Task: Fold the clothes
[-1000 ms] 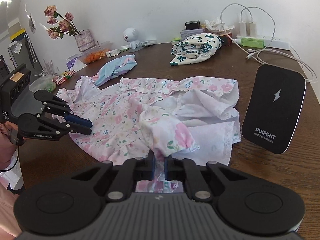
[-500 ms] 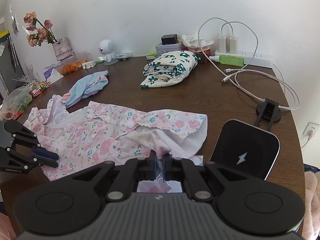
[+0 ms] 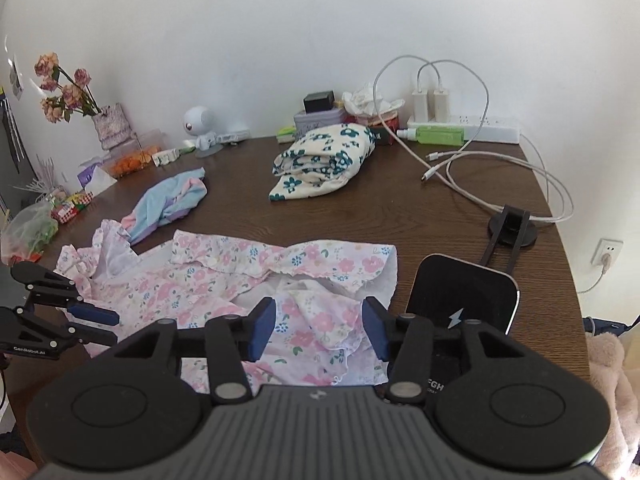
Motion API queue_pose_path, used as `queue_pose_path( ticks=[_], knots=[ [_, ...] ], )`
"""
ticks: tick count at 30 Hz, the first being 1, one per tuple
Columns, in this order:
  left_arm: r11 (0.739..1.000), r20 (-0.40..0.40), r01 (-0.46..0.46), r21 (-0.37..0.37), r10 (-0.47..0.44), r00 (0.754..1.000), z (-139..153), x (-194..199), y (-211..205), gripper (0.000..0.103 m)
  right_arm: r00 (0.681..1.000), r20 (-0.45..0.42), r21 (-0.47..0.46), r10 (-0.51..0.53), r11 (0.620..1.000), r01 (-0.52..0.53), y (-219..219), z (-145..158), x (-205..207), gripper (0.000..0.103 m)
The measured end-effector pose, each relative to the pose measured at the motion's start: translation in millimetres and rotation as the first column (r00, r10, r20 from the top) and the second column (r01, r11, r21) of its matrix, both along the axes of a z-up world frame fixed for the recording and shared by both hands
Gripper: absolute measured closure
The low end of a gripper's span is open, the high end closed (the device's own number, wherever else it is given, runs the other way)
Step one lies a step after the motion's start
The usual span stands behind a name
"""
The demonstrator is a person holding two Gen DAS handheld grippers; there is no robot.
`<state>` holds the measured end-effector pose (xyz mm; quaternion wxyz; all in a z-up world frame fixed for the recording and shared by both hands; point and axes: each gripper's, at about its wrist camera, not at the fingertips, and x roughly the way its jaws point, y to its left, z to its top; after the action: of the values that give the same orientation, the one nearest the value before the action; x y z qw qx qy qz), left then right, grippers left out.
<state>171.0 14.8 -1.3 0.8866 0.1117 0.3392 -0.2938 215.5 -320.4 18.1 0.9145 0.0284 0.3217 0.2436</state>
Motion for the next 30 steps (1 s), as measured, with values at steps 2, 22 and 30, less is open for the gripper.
queue_pose_path(
  ticks=[2, 22, 30],
  knots=[
    [1.0, 0.03, 0.019, 0.025, -0.02, 0.999, 4.2, 4.9, -11.0, 0.082, 0.999, 0.049, 0.001, 0.016, 1.0, -0.016, 6.2, 8.8, -11.7, 0.054],
    [0.994, 0.004, -0.054, 0.095, 0.054, 0.999, -31.6, 47.3, -32.3, 0.08, 0.999, 0.02, -0.176, 0.028, 0.984, -0.024, 70.4, -64.5, -8.8, 0.058],
    [0.986, -0.015, -0.162, 0.025, 0.163, 0.987, -20.6, 28.4, 16.0, 0.075, 0.999, 0.027, -0.105, 0.027, 0.994, -0.024, 50.5, -62.5, -21.5, 0.055]
  ],
)
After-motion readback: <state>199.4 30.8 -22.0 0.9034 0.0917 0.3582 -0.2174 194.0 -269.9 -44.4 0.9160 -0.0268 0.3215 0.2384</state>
